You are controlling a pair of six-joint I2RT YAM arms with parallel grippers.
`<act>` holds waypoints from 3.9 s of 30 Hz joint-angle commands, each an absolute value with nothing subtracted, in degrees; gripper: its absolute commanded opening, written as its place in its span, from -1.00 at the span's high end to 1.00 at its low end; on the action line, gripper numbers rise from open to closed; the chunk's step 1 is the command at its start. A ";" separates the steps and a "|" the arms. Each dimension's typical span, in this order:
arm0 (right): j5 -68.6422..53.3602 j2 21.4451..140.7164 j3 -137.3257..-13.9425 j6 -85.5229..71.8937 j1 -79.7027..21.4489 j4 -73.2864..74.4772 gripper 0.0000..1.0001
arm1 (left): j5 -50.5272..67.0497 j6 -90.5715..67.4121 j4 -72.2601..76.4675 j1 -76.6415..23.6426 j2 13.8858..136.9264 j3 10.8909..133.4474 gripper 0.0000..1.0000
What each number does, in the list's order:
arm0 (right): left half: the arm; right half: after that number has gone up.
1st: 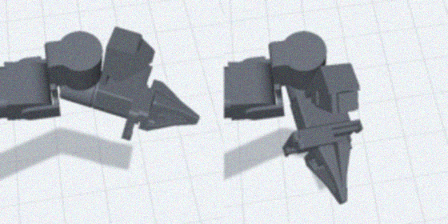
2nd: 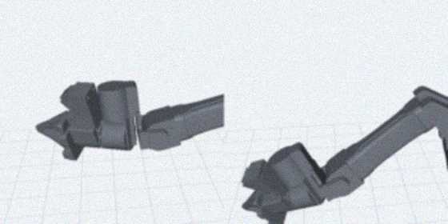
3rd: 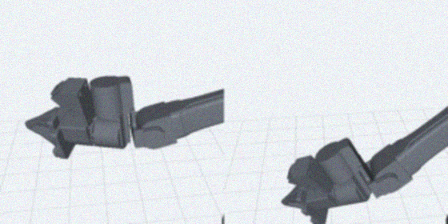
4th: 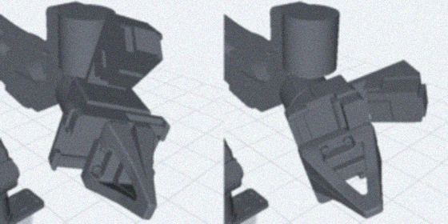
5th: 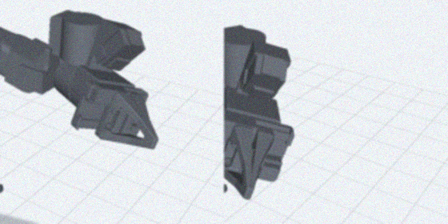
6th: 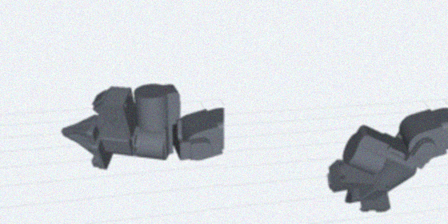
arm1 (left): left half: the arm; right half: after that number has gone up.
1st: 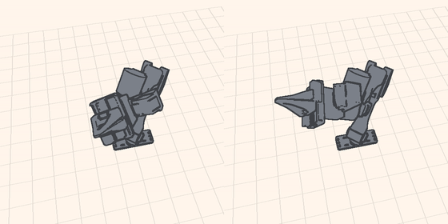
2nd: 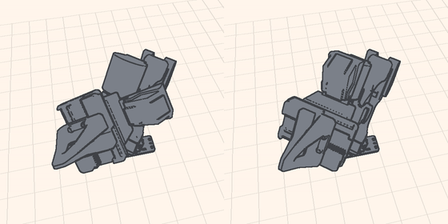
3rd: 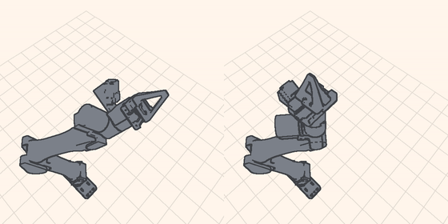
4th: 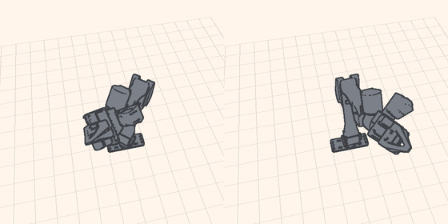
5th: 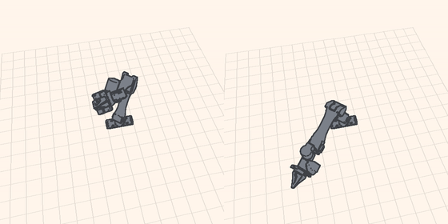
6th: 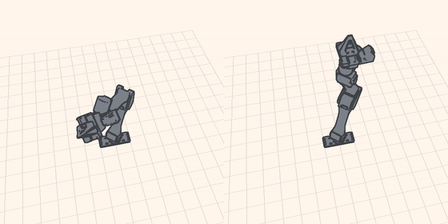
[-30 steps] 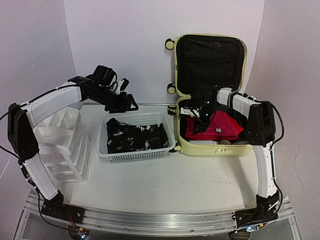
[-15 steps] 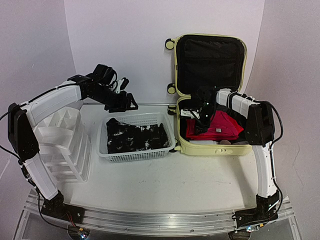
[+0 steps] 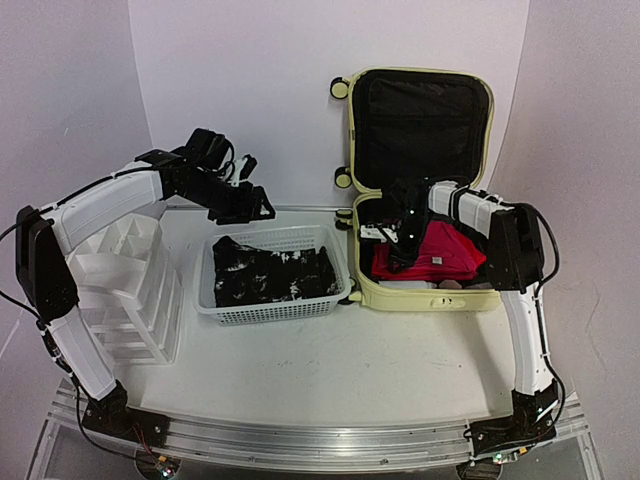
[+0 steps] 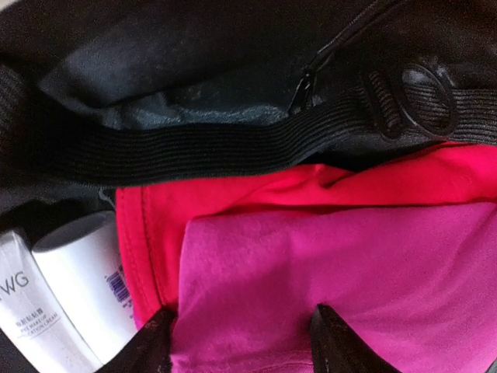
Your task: Open, take out, and arrange the luggage
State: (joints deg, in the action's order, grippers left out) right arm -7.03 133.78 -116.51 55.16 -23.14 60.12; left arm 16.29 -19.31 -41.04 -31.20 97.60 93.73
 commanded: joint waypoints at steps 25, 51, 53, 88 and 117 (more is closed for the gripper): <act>-13.58 130.04 -118.40 50.35 -19.89 60.69 0.90 | 20.62 -27.84 -42.93 -29.36 101.12 102.72 -0.46; -17.36 130.81 -119.93 49.41 -17.23 61.64 0.37 | 22.97 -29.36 -42.90 -29.36 101.72 104.91 -0.47; -18.27 130.84 -119.99 49.47 -17.21 61.73 0.34 | 23.26 -29.19 -42.88 -29.36 101.90 105.16 -0.48; -20.31 133.90 -120.83 50.68 -18.03 64.67 0.22 | 25.49 -30.37 -43.55 -29.31 103.80 108.31 -0.50; -28.56 126.49 -113.70 40.27 -16.67 56.13 1.00 | 36.33 -94.34 -24.24 -32.52 115.94 110.37 -0.47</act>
State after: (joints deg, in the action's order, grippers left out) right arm -23.68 133.08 -115.68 43.11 -17.28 60.14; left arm 35.03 -77.25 -36.82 -27.94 114.21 111.55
